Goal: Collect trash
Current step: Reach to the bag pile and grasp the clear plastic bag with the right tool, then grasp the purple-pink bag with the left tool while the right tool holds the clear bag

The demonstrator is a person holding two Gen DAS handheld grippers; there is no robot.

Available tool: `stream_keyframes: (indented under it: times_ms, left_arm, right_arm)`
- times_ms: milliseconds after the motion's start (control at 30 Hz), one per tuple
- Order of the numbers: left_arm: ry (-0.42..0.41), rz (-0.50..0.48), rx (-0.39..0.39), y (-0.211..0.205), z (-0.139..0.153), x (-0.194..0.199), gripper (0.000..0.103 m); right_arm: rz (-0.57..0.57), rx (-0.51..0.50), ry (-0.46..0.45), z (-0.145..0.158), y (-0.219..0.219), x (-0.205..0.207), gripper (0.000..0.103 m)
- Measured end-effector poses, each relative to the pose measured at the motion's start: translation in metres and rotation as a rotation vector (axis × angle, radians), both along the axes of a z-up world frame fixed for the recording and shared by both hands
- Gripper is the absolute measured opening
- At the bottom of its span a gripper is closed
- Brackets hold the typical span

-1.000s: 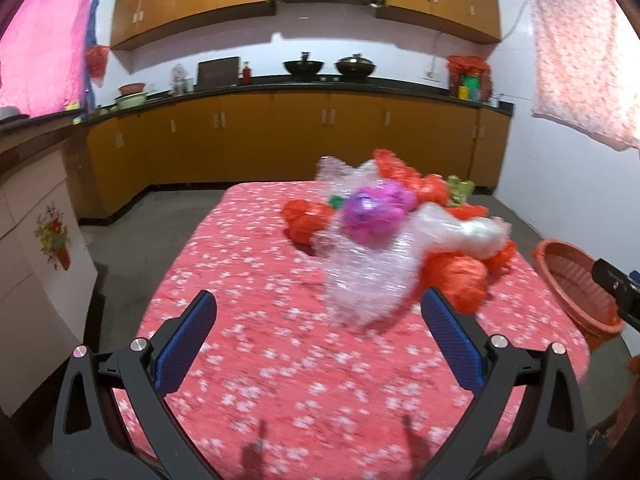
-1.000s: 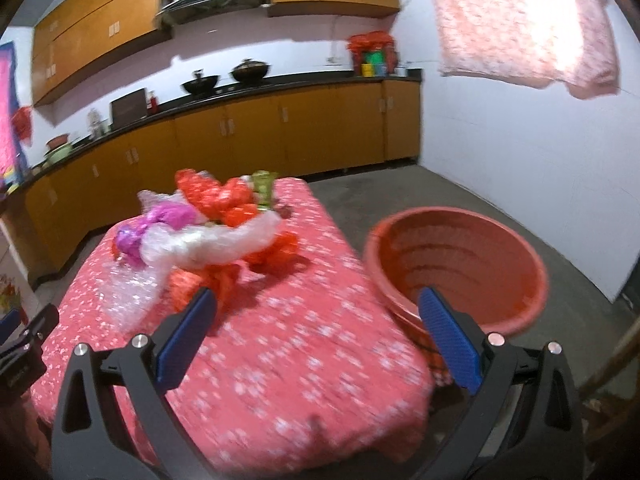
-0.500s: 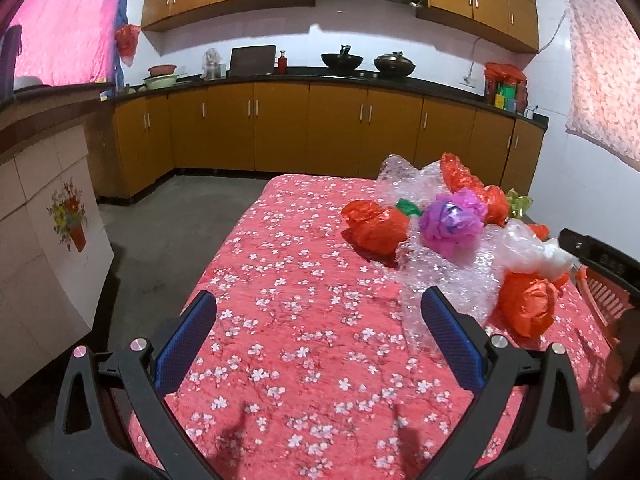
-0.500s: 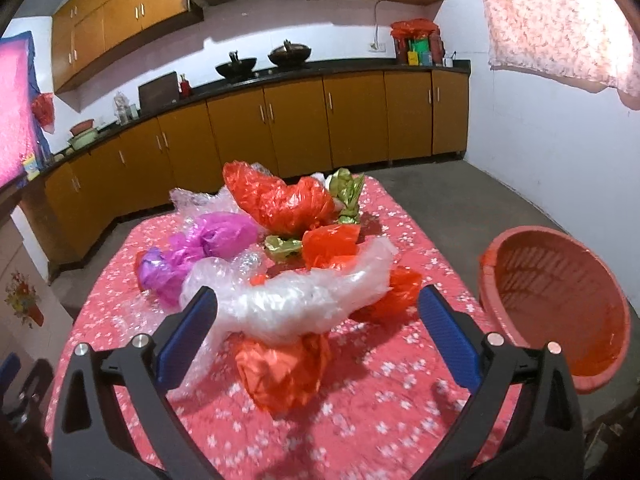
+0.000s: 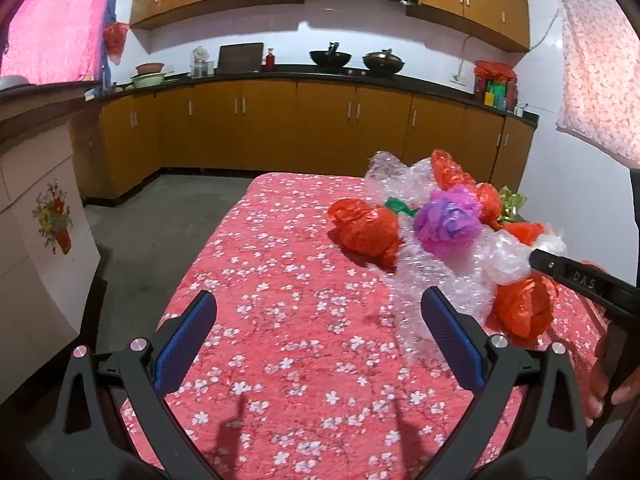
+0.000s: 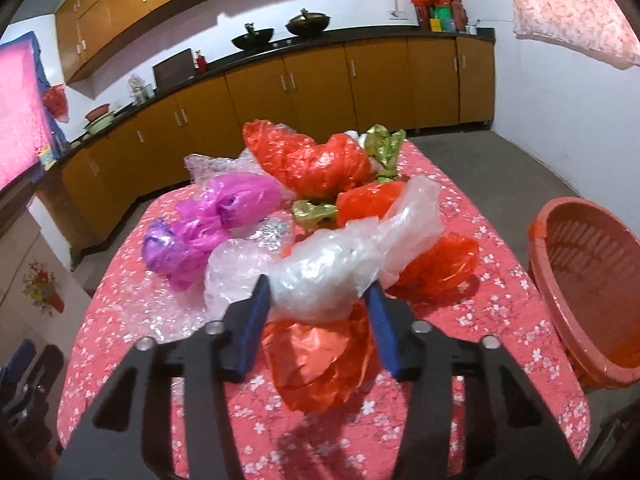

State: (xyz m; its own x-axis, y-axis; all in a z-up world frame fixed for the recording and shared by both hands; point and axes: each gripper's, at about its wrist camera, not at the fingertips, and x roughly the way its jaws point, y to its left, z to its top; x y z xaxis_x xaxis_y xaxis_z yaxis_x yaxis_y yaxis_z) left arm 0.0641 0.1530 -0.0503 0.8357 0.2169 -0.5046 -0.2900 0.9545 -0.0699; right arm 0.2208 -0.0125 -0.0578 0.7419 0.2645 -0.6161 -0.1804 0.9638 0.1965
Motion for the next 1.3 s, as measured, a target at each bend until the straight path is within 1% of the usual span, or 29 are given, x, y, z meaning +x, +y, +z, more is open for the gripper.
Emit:
stream_keyframes:
  times_ms: [67,167,333,467,533,733,867,1000,1067,1133,1200,1267,1300]
  left_arm:
    - [0.0,-0.016,0.006,-0.004,0.001,0.003,0.101]
    - [-0.001,-0.036,0.019,-0.012,0.002,0.005,0.101]
    - [0.005,-0.064,0.015,-0.018,0.003,0.011,0.101]
    - [0.005,-0.092,-0.003,-0.021,0.008,0.018,0.1]
    - [-0.003,-0.11,-0.004,-0.025,0.014,0.026,0.1]
    - [-0.01,-0.173,-0.007,-0.039,0.028,0.063,0.093]
    - [0.022,-0.203,-0.005,-0.049,0.027,0.093,0.09]
    - [0.072,-0.23,-0.019,-0.057,0.018,0.118,0.088]
    - [0.102,-0.233,-0.019,-0.062,0.012,0.128,0.082]
    - [0.121,-0.24,-0.025,-0.065,0.006,0.133,0.078]
    - [0.137,-0.239,-0.012,-0.07,0.002,0.139,0.076]
    - [0.153,-0.241,-0.009,-0.072,0.0,0.144,0.071]
    - [0.158,-0.24,-0.01,-0.072,-0.001,0.146,0.07]
  right_arm:
    - [0.014,0.004,-0.005,0.001,0.001,-0.001,0.038]
    - [0.025,0.011,-0.012,0.002,0.0,-0.003,0.035]
    - [0.025,0.026,-0.036,0.009,-0.005,-0.007,0.034]
    - [0.026,0.029,-0.065,0.019,-0.014,-0.014,0.034]
    - [0.021,0.026,-0.076,0.022,-0.02,-0.018,0.034]
    - [-0.031,0.02,-0.084,0.024,-0.054,-0.026,0.034]
    - [-0.072,0.022,-0.075,0.022,-0.078,-0.028,0.034]
    - [-0.098,0.023,-0.067,0.019,-0.096,-0.028,0.034]
    - [-0.107,0.026,-0.062,0.018,-0.103,-0.027,0.034]
    - [-0.111,0.031,-0.06,0.017,-0.108,-0.027,0.034]
    - [-0.113,0.037,-0.057,0.015,-0.112,-0.027,0.034]
    - [-0.115,0.041,-0.051,0.013,-0.116,-0.027,0.034]
    - [-0.115,0.043,-0.047,0.012,-0.118,-0.027,0.034]
